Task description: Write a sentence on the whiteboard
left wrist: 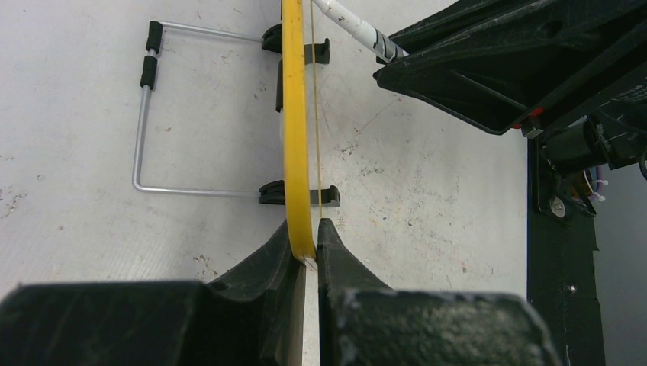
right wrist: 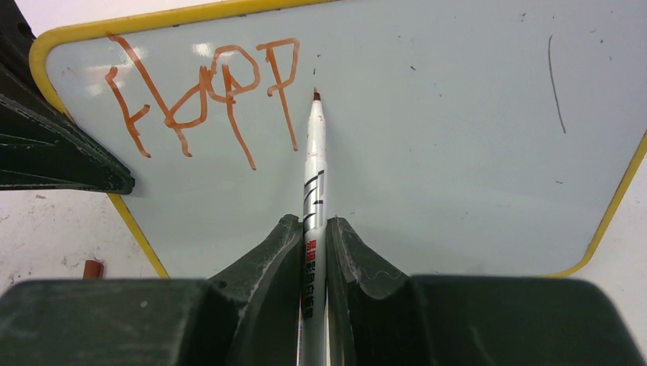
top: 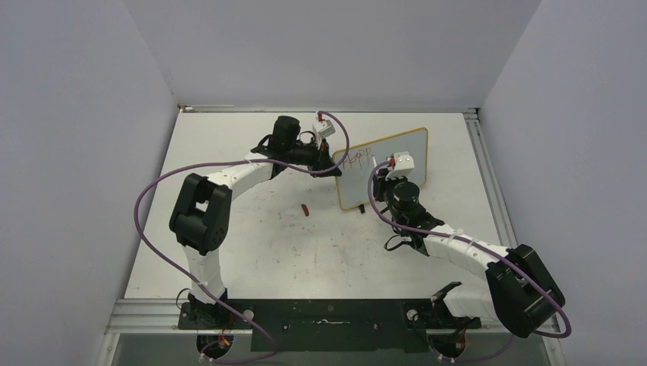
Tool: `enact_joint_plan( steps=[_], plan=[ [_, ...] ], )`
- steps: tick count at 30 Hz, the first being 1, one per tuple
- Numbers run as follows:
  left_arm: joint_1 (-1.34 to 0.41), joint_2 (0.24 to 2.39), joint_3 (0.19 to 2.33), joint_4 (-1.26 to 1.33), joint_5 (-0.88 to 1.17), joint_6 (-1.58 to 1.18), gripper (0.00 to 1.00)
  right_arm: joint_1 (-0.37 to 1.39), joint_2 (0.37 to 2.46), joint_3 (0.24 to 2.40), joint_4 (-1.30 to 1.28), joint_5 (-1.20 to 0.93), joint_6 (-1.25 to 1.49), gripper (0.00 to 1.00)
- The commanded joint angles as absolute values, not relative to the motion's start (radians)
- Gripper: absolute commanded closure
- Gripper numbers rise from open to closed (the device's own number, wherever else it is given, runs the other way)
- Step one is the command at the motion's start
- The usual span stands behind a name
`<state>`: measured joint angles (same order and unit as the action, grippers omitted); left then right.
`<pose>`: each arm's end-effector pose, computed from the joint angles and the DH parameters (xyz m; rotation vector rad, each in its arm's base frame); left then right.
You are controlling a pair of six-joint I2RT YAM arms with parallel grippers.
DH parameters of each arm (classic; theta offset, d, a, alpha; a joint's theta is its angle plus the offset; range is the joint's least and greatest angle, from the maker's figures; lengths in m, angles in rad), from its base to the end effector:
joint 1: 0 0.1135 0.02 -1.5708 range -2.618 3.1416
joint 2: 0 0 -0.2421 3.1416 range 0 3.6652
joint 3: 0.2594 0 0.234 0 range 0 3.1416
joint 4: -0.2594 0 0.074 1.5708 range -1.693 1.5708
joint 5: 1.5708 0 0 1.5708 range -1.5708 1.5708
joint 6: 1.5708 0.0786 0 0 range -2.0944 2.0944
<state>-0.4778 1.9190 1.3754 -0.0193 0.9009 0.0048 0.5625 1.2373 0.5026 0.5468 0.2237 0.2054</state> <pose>0.3545 -0.2529 0.2099 1.0250 1.8677 -1.2338 0.2604 0.1435 0.2070 -0.1516 1.7615 0.3625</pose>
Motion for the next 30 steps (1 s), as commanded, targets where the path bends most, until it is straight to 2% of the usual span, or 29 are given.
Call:
enact_joint_plan(
  steps=[1, 22, 30],
  plan=[
    [-0.505, 1.936, 1.379, -0.127, 0.909, 0.043, 1.00, 0.555, 1.261, 0.533, 0.601, 0.213, 0.206, 0.95],
    [-0.506, 1.927, 1.379, -0.130, 0.908, 0.044, 1.00, 0.558, 1.236, 0.467, 0.540, 0.200, 0.249, 0.95],
    [-0.508, 1.928, 1.379, -0.130, 0.906, 0.043, 1.00, 0.580, 1.152, 0.489, 0.537, 0.243, 0.207, 0.95]
  ],
)
